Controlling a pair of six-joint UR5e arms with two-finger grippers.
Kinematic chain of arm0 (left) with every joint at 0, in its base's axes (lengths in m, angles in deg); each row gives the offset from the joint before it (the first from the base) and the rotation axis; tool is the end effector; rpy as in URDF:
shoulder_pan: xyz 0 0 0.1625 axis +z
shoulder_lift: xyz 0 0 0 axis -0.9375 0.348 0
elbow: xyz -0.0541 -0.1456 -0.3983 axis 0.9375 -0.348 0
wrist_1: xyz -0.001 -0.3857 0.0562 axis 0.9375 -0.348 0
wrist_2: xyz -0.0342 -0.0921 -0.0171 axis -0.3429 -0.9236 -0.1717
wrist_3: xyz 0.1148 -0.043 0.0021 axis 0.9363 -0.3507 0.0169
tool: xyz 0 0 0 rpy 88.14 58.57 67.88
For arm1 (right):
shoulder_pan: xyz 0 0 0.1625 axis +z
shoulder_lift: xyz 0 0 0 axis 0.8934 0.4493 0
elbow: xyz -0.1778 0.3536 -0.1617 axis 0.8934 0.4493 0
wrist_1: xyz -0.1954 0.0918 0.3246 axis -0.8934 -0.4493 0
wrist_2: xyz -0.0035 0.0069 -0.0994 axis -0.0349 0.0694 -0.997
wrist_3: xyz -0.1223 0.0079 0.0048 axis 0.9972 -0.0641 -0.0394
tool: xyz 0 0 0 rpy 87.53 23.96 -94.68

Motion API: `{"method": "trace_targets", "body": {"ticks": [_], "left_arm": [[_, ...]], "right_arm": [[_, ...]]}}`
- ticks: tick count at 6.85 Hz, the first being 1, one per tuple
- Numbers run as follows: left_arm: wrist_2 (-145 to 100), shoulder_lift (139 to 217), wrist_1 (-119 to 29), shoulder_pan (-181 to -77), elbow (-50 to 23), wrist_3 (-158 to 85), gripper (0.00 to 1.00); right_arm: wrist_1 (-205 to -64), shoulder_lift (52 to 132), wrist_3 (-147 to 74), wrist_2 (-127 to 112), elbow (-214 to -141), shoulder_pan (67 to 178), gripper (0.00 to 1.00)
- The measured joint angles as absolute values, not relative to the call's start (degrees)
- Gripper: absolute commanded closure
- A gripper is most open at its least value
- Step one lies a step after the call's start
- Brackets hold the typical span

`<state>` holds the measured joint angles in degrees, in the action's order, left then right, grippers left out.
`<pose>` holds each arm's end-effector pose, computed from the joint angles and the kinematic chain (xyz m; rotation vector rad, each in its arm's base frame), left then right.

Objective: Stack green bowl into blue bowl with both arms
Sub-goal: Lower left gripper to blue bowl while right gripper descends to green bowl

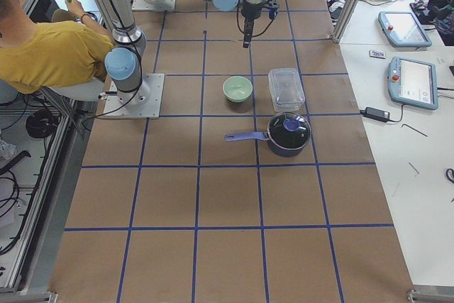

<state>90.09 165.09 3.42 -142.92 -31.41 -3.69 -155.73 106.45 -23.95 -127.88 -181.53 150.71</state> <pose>0.0102 -0.4891 0.3027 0.0315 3.1388 0.0924 0.0953 -0.4942 0.3777 -0.1597 -3.0042 -0.1265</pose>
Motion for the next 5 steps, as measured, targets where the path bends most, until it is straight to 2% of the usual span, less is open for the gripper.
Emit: {"method": "trace_targets", "body": {"ticks": [2,3,4,5], "left_arm": [[90.2,169.0,11.1,-140.2,-35.7,-1.3,0.16],[90.2,171.1,12.7,-139.0,-36.4,0.0,0.35],[90.2,173.0,13.4,-138.5,-36.7,0.6,0.66],[90.1,174.2,13.5,-138.4,-36.7,0.7,0.92]], "right_arm": [[-165.2,103.3,-23.1,-129.1,-188.1,150.4,0.0],[-169.5,102.2,-21.2,-129.5,-190.4,150.2,0.0],[-171.6,101.3,-19.6,-129.5,-192.3,149.6,0.0],[-173.4,100.5,-18.8,-129.4,-194.1,148.8,0.0]]}}
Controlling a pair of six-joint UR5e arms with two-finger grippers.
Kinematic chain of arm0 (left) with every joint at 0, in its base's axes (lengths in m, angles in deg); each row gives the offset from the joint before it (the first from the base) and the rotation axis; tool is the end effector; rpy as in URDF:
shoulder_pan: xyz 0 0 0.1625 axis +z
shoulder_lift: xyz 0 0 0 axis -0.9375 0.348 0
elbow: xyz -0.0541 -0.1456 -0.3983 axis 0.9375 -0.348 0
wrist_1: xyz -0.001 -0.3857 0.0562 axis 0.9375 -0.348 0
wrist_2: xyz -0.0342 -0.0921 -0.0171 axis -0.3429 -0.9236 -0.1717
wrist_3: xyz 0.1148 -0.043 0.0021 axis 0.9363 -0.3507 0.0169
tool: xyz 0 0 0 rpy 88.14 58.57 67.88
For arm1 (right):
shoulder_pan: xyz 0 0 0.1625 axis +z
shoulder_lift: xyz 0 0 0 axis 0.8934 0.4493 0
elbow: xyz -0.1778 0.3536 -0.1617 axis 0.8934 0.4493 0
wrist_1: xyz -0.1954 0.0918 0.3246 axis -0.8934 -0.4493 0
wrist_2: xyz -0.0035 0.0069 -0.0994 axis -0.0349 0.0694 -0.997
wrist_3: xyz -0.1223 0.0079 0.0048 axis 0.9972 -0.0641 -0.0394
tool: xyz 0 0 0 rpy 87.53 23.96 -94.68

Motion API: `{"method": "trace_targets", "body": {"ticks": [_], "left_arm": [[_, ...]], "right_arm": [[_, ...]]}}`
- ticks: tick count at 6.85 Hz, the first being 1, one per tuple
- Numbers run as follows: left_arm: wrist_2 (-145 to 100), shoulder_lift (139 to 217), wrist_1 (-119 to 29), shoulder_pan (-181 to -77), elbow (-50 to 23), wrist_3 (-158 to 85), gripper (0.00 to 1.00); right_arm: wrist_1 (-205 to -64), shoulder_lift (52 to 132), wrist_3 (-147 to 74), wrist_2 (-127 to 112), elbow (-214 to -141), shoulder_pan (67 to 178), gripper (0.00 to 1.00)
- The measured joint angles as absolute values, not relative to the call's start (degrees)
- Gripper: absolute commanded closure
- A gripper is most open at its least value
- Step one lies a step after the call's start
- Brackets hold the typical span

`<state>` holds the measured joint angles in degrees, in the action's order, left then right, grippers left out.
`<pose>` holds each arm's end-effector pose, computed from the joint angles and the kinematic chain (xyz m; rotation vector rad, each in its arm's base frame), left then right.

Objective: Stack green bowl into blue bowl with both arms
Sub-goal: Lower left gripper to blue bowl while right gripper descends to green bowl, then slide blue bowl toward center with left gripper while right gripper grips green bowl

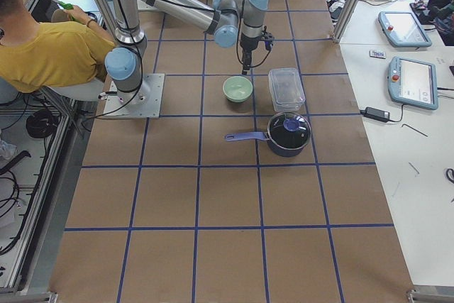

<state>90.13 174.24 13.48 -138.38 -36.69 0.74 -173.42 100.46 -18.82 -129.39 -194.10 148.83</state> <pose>0.0517 -0.4937 0.2055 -0.0294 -3.1040 -0.2019 0.0760 -0.4948 0.2604 -0.0705 -2.9858 -0.1620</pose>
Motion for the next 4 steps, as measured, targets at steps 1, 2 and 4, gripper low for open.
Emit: {"method": "trace_targets", "body": {"ticks": [1,2,4], "left_arm": [[89.9,174.9,13.2,-138.5,-36.7,0.6,0.96],[89.2,175.0,12.7,-138.5,-36.6,0.5,1.0],[86.2,174.4,9.8,-138.4,-36.1,0.7,1.0]], "right_arm": [[-176.6,99.7,-18.5,-129.4,-196.2,148.3,0.0],[-180.7,99.1,-18.4,-129.1,-198.8,148.2,0.0],[-184.8,98.7,-18.4,-128.9,-201.8,148.1,0.25]]}}
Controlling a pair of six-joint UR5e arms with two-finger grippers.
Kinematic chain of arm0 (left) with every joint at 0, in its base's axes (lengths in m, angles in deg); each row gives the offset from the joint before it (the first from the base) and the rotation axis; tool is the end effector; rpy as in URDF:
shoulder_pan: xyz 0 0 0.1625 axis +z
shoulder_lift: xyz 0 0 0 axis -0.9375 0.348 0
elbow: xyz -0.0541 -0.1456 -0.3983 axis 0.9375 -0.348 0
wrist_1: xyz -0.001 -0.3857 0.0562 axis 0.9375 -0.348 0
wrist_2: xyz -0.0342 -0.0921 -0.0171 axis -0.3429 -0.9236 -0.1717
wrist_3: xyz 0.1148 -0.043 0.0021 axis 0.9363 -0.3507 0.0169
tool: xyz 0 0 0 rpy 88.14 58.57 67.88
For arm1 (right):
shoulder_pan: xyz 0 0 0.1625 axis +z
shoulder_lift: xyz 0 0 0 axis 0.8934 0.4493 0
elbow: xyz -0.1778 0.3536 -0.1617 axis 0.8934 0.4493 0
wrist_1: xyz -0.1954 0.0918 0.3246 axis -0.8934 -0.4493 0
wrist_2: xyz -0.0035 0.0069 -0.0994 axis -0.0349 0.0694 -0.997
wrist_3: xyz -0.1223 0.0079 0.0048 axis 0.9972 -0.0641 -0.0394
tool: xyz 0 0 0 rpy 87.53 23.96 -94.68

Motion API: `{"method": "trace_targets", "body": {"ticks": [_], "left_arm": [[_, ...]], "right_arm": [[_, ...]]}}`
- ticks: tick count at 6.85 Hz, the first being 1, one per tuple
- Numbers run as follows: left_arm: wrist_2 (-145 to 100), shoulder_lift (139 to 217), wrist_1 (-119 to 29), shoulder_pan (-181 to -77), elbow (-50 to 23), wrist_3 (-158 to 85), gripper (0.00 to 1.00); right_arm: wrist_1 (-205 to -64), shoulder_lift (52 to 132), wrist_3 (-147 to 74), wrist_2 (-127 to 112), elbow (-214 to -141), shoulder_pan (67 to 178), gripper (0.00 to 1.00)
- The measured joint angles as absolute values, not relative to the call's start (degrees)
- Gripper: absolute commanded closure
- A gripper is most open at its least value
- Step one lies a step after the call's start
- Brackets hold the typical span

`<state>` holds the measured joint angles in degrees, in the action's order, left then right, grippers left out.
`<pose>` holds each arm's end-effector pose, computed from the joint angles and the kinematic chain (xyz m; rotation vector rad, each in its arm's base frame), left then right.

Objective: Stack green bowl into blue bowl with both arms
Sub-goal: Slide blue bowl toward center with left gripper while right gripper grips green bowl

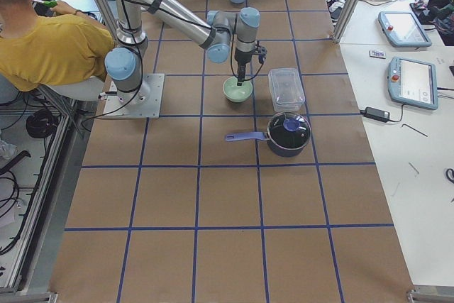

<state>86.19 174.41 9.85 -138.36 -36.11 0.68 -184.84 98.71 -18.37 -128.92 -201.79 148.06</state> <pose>0.0423 -0.4923 0.2028 -0.0175 -3.0170 -0.2370 0.0720 -0.4777 0.2117 -0.0835 -2.9949 -0.1124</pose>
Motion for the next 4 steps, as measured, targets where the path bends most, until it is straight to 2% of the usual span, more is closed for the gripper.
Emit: {"method": "trace_targets", "body": {"ticks": [2,3,4], "left_arm": [[83.7,174.5,9.0,-140.9,-34.3,-4.5,1.0],[82.1,175.4,9.2,-144.9,-31.9,-10.5,1.0],[81.5,176.1,9.1,-151.0,-28.5,-18.7,1.0]], "right_arm": [[-186.4,98.4,-18.2,-129.1,-202.4,148.0,0.58],[-186.8,98.1,-18.2,-129.1,-202.5,148.0,0.89],[-186.8,97.9,-18.2,-129.1,-202.5,148.0,1.0]]}}
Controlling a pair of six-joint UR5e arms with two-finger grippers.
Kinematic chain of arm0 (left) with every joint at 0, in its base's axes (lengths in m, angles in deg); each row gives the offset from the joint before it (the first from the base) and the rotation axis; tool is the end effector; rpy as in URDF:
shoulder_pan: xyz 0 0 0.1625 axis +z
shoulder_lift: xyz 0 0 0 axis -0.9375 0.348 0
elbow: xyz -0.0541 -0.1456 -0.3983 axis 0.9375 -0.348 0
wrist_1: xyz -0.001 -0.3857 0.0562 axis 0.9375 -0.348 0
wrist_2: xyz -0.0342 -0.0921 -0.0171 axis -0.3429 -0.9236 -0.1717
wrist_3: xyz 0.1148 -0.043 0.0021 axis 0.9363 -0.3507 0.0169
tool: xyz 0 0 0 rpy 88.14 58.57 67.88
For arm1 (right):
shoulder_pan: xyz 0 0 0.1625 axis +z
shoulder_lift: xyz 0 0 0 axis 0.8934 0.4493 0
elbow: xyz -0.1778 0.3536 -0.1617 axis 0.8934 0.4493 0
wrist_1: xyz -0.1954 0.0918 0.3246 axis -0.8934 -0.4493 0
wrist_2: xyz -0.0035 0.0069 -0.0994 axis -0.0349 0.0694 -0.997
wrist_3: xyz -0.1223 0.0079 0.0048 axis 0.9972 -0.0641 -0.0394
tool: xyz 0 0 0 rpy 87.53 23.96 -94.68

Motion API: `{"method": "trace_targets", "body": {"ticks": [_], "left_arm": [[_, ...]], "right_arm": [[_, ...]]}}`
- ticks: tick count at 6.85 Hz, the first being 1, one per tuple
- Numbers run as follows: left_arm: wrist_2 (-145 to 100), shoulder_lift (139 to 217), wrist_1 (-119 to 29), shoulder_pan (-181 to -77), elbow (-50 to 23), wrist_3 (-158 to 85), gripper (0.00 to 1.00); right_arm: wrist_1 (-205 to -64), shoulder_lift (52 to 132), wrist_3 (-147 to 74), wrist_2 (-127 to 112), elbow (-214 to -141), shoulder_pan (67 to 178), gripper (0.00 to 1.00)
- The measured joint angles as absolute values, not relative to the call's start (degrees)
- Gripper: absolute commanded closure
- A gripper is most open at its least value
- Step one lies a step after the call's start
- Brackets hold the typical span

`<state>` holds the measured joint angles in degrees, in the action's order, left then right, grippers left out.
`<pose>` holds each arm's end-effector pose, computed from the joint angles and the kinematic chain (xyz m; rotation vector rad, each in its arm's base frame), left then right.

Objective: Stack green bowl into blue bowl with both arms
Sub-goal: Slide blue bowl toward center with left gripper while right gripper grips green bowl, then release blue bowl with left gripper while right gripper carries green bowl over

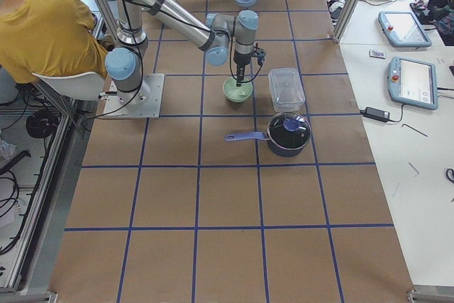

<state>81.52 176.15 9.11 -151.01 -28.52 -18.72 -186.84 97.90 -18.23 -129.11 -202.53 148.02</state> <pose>-0.0694 -0.5374 0.2373 0.1619 -2.9946 -0.1284 0.0712 -0.4780 0.2036 -0.0815 -2.9916 -0.1012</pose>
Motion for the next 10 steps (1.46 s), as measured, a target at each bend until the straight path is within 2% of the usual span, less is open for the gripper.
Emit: {"method": "trace_targets", "body": {"ticks": [2,5,7,8,9,10], "left_arm": [[81.2,178.4,9.0,-161.7,-23.4,-34.0,1.0],[75.2,182.8,11.5,-166.3,-21.0,-42.5,1.0],[73.0,185.3,12.4,-169.9,-19.7,-45.8,1.0],[73.0,186.0,12.5,-170.7,-19.6,-46.4,0.52],[73.0,186.6,12.5,-171.1,-19.6,-46.5,0.41],[73.0,186.8,12.5,-171.2,-19.5,-46.3,0.38]], "right_arm": [[-186.5,98.4,-18.8,-131.0,-202.4,148.0,1.0],[-184.2,101.5,-18.9,-137.1,-199.7,148.2,1.0],[-178.4,102.8,-19.1,-136.4,-195.2,148.8,1.0],[-173.3,102.8,-19.8,-135.4,-191.5,148.9,1.0],[-166.4,102.8,-22.2,-134.3,-187.0,149.1,1.0],[-161.1,102.7,-24.7,-133.3,-184.0,149.4,1.0]]}}
